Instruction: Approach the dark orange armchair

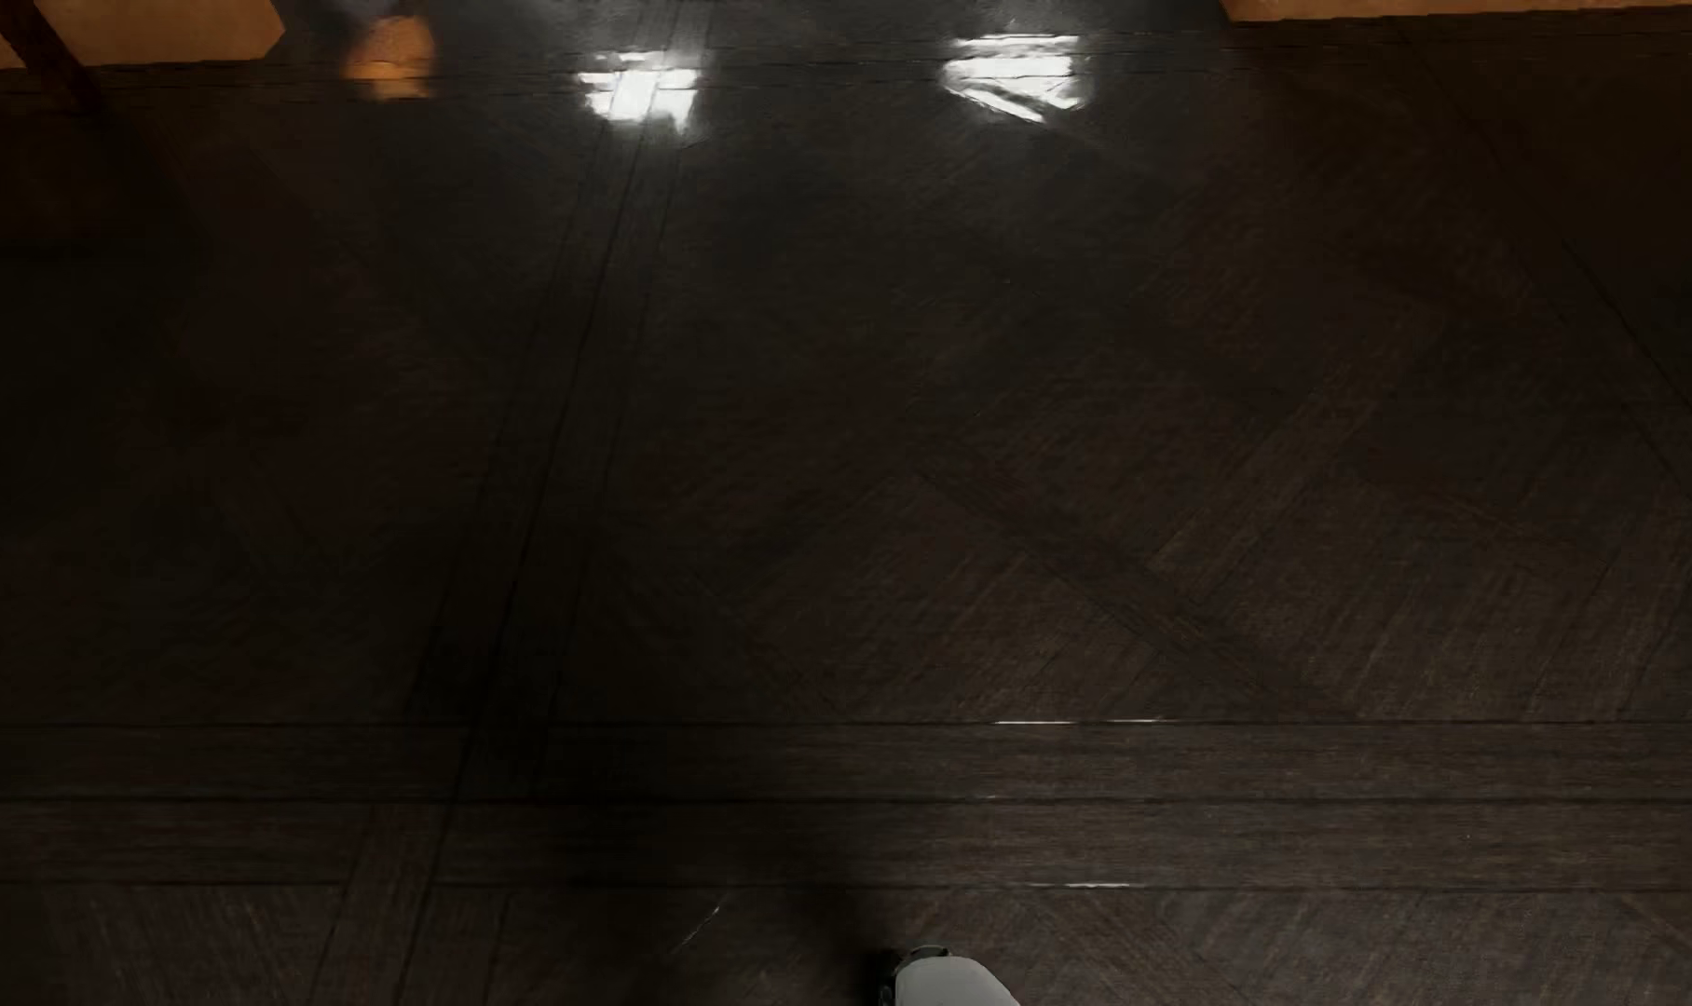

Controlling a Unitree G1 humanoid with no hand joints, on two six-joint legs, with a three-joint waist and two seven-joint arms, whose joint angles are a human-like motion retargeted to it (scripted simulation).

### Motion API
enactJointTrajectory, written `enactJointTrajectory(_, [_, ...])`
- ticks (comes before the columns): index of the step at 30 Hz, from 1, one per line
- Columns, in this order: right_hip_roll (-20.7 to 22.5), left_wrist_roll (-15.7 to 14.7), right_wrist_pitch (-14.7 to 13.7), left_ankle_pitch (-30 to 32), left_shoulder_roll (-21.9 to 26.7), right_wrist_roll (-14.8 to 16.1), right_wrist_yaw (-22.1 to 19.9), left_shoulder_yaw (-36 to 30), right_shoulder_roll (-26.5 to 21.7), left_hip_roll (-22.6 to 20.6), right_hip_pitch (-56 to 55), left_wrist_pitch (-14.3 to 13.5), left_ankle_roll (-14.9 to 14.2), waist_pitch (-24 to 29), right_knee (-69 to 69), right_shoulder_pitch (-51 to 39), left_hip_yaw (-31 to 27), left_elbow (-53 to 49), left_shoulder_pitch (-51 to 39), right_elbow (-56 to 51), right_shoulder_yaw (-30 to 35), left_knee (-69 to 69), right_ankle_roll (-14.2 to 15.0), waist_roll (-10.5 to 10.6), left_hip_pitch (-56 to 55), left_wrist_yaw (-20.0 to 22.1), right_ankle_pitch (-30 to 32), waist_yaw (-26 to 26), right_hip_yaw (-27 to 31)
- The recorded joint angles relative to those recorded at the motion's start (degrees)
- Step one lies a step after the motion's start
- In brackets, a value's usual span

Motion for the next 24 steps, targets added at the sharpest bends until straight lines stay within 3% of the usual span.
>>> enactJointTrajectory(3, [-4.0, 0.0, 0.0, -5.8, 0.3, 0.0, 0.0, -0.1, -0.1, -0.6, 1.7, 0.0, 0.0, -0.1, -13.7, 4.5, 0.0, -2.4, 0.0, 2.9, 1.0, 2.6, 0.0, -0.3, 4.4, 0.0, -16.1, -2.7, 0.0])
enactJointTrajectory(5, [-6.3, 0.0, 0.0, -10.6, -0.3, 0.0, 0.0, 0.4, 0.3, -1.1, 0.7, 0.0, 0.0, -0.4, -17.8, 8.0, 0.0, -3.7, 1.7, 4.4, 1.6, 2.8, 0.0, -1.2, 9.0, 0.0, -10.8, -3.7, 0.0])
enactJointTrajectory(7, [-7.1, 0.0, 0.0, -15.5, -1.8, 0.0, 0.0, 0.0, 0.5, -1.9, -1.0, 0.0, 0.0, -1.3, -9.8, 10.9, 0.0, -4.9, 3.9, 5.1, 1.7, 2.1, 0.0, -1.5, 14.3, 0.0, -14.8, -5.0, 0.0])
enactJointTrajectory(8, [-7.3, 0.0, 0.0, -15.7, -3.0, 0.0, 0.0, -1.1, 0.6, -1.5, -1.7, 0.0, 0.0, -2.3, -8.5, 11.9, 0.0, -5.6, 4.5, 5.7, 1.6, 2.6, 0.0, -1.0, 15.8, 0.0, -10.3, -6.1, 0.0])
enactJointTrajectory(9, [-7.3, 0.0, 0.0, -12.6, -4.5, 0.0, 0.0, -2.3, 0.7, -0.4, -3.0, 0.0, 0.0, -3.2, -7.4, 12.4, 0.0, -6.2, 4.5, 7.0, 1.5, 5.1, 0.0, 0.1, 15.5, 0.0, -1.3, -6.9, 0.0])
enactJointTrajectory(10, [-6.5, 0.0, 0.0, -5.0, -6.3, 0.0, 0.0, -3.8, 0.6, 1.1, -4.8, 0.0, 0.0, -3.7, -6.4, 11.8, 0.0, -6.3, 3.8, 9.0, 2.0, 9.9, 0.0, 1.6, 13.8, 0.0, 9.2, -6.9, 0.0])
enactJointTrajectory(11, [-4.7, 0.0, 0.0, 7.6, -7.9, 0.0, 0.0, -5.9, 0.1, 2.8, -6.1, 0.0, 0.0, -3.5, -5.3, 10.3, 0.0, -6.2, 2.8, 10.9, 3.5, 16.0, 0.0, 2.9, 12.1, 0.0, 16.9, -6.0, 0.0])
enactJointTrajectory(12, [-2.3, 0.0, 0.0, 23.6, -8.7, 0.0, 0.0, -8.6, -0.7, 3.8, -6.0, 0.0, 0.0, -2.9, -4.4, 8.3, 0.0, -6.4, 1.7, 11.7, 5.6, 21.0, 0.0, 3.3, 10.2, 0.0, 19.0, -5.2, 0.0])
enactJointTrajectory(13, [0.2, 0.0, 0.0, 36.1, -8.6, 0.0, 0.0, -11.5, -1.7, 3.8, -4.5, 0.0, 0.0, -2.4, -4.3, 6.4, 0.0, -7.5, 0.7, 11.1, 6.6, 24.0, 0.0, 3.0, 8.0, 0.0, 16.6, -5.0, 0.0])
enactJointTrajectory(14, [2.6, 0.0, 0.0, 38.3, -7.9, 0.0, 0.0, -13.3, -2.5, 3.3, -2.0, 0.0, 0.0, -2.2, -5.0, 5.0, 0.0, -8.8, 0.1, 9.7, 5.9, 26.6, 0.0, 2.6, 5.7, 0.0, 11.9, -5.2, 0.0])
enactJointTrajectory(17, [8.7, 0.0, 0.0, 14.9, -6.2, 0.0, 0.0, -10.0, -4.2, 2.8, 6.5, 0.0, 0.0, -2.3, -6.9, 2.2, 0.0, -6.6, 1.1, 3.5, -0.1, 32.2, 0.0, 0.9, 1.6, 0.0, -1.0, -2.1, 0.0])
enactJointTrajectory(21, [9.7, 0.0, 0.0, 1.9, -2.8, 0.0, 0.0, -9.9, -4.9, 4.0, 15.3, 0.0, 0.0, -3.5, -7.8, -2.6, 0.0, 3.4, 3.4, -2.5, -4.3, 26.2, 0.0, -3.5, -1.7, 0.0, -9.8, 1.4, 0.0])
enactJointTrajectory(24, [7.3, 0.0, 0.0, -3.4, -1.9, 0.0, 0.0, -8.5, -5.1, 4.8, 21.1, 0.0, 0.0, -4.6, -8.6, -4.7, 0.0, 8.8, 6.3, -4.1, -8.6, 17.0, 0.0, -6.2, 0.2, 0.0, -14.9, 5.7, 0.0])
